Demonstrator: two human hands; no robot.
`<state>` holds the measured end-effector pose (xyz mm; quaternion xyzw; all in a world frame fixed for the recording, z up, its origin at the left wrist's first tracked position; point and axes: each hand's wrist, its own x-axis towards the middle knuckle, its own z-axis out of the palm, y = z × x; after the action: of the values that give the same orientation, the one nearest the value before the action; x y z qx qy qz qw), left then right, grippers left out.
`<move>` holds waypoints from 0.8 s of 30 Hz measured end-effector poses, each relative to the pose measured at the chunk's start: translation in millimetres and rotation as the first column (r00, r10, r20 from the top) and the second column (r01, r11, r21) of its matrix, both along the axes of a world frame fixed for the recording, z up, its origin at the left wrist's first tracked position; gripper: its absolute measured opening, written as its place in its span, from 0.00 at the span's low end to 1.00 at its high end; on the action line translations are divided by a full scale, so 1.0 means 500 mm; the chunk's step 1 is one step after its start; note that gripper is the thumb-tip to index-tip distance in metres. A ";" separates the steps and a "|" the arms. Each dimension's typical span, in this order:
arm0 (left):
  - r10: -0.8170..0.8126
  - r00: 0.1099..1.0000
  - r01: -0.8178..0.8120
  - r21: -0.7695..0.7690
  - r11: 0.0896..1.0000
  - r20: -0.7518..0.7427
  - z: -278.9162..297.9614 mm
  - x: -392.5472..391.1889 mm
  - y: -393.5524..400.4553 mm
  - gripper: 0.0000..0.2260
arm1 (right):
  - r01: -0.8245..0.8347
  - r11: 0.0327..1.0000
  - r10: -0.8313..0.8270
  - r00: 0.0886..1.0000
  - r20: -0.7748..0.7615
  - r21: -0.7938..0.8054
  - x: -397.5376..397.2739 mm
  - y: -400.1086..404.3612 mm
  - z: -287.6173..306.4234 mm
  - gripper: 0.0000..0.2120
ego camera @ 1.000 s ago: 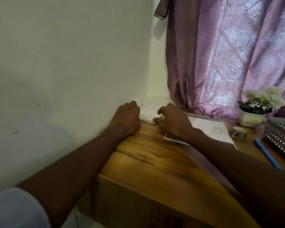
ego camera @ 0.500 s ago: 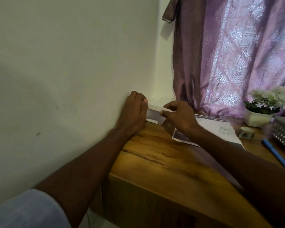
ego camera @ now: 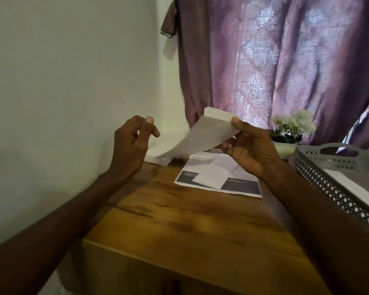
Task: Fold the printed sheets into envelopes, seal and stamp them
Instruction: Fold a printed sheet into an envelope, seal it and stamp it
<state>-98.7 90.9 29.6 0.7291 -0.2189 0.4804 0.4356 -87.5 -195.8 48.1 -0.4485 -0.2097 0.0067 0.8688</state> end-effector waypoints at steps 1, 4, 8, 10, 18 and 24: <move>-0.027 0.999 0.027 0.008 1.000 -0.017 0.014 0.000 -0.016 0.20 | -0.033 0.999 0.033 0.999 -0.012 0.034 0.000 -0.009 0.001 0.13; -0.164 0.971 0.179 0.068 0.982 -0.176 0.062 0.011 -0.059 0.20 | -0.173 0.979 0.174 0.985 0.005 0.106 0.001 -0.021 -0.006 0.07; -0.233 0.814 0.400 0.221 0.890 -0.532 0.110 0.049 -0.128 0.19 | -0.332 0.887 0.338 0.940 0.038 0.320 -0.010 0.006 -0.005 0.09; -0.289 0.685 0.537 0.195 0.821 -0.669 0.113 0.065 -0.161 0.22 | -0.387 0.864 0.387 0.920 0.065 0.322 -0.019 0.032 -0.006 0.08; -0.599 0.302 0.721 -0.234 0.653 -0.741 0.015 0.130 -0.143 0.20 | -0.166 0.973 0.176 0.983 -0.049 0.158 0.013 0.044 -0.013 0.12; -0.636 0.254 0.656 -0.354 0.667 -0.729 -0.014 0.143 -0.073 0.15 | 0.136 0.990 -0.125 0.955 -0.269 0.024 0.043 0.022 -0.018 0.10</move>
<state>-27.4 54.3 22.4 0.7112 -0.2777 -0.1312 0.6324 -66.2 -185.0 39.3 -0.4380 -0.0607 0.0054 0.8969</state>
